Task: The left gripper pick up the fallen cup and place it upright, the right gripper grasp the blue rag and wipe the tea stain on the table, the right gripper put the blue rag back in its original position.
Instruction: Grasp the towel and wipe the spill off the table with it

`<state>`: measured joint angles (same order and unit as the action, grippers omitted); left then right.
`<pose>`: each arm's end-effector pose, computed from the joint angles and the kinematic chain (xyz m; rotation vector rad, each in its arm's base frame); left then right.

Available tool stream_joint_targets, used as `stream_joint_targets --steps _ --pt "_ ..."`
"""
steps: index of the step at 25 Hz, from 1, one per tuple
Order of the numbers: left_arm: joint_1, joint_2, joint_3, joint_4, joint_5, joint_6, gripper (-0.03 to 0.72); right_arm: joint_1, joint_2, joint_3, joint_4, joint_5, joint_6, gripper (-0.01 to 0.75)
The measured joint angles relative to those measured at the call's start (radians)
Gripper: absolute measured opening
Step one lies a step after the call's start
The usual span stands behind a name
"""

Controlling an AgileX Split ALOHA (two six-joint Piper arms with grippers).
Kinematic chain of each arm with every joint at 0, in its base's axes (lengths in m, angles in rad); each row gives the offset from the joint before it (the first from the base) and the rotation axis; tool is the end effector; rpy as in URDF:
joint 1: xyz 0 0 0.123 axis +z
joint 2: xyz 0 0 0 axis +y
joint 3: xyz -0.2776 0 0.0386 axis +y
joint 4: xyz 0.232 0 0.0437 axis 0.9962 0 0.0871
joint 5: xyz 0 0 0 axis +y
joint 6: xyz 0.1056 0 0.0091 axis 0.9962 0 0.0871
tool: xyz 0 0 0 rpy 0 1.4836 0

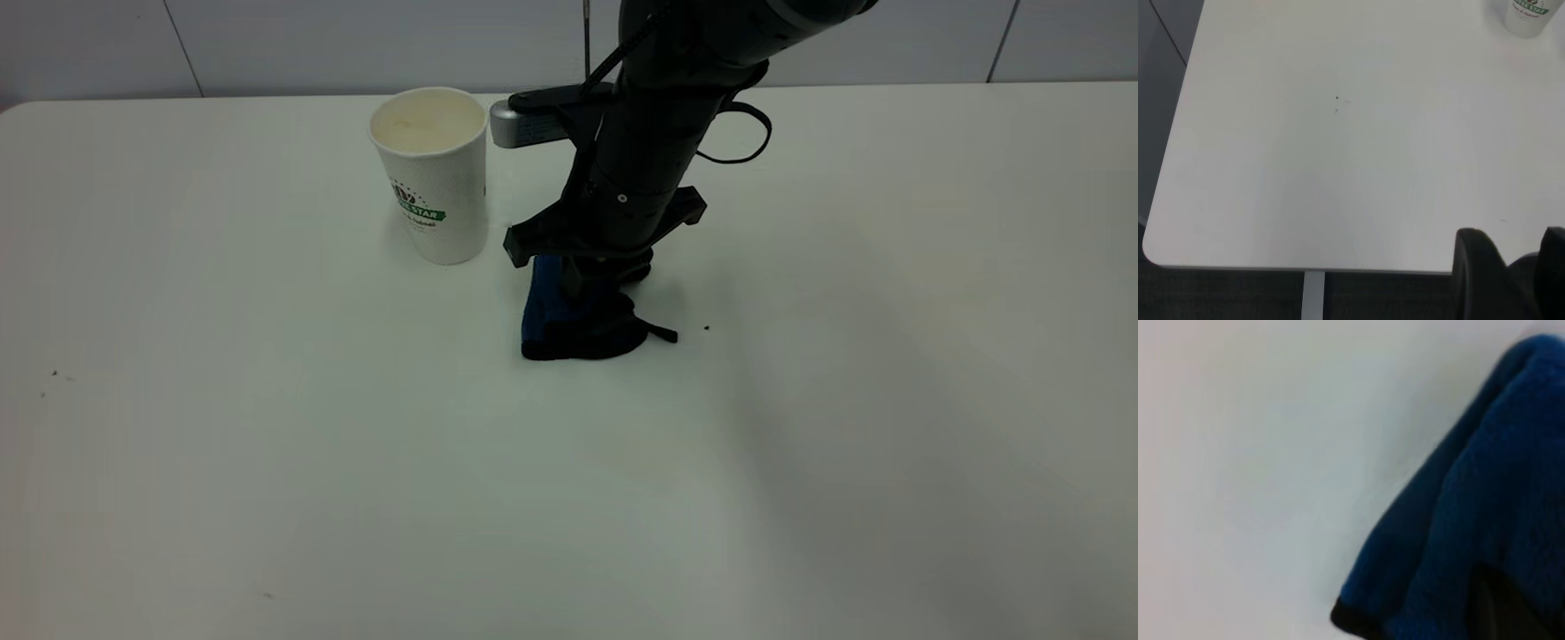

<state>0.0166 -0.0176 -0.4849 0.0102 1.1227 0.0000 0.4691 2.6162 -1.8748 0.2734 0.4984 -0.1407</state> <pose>-0.0048 0.0009 0.2528 -0.0183 2.1038 0.0223 0.4435 0.2402 0.0090 -0.5404 2.6877 0.3403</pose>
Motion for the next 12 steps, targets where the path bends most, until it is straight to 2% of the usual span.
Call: stream_joint_targets --steps 3,6,12 --pt "0.0 0.0 0.0 0.0 0.0 0.0 0.24 -0.047 0.0 0.0 -0.016 -0.032 0.0 0.066" --pt "0.0 0.0 0.0 0.0 0.0 0.0 0.24 -0.128 0.0 0.0 -0.045 -0.05 0.0 0.066" --pt "0.0 0.0 0.0 0.0 0.0 0.0 0.24 -0.348 0.0 0.0 -0.073 -0.026 0.0 0.067"
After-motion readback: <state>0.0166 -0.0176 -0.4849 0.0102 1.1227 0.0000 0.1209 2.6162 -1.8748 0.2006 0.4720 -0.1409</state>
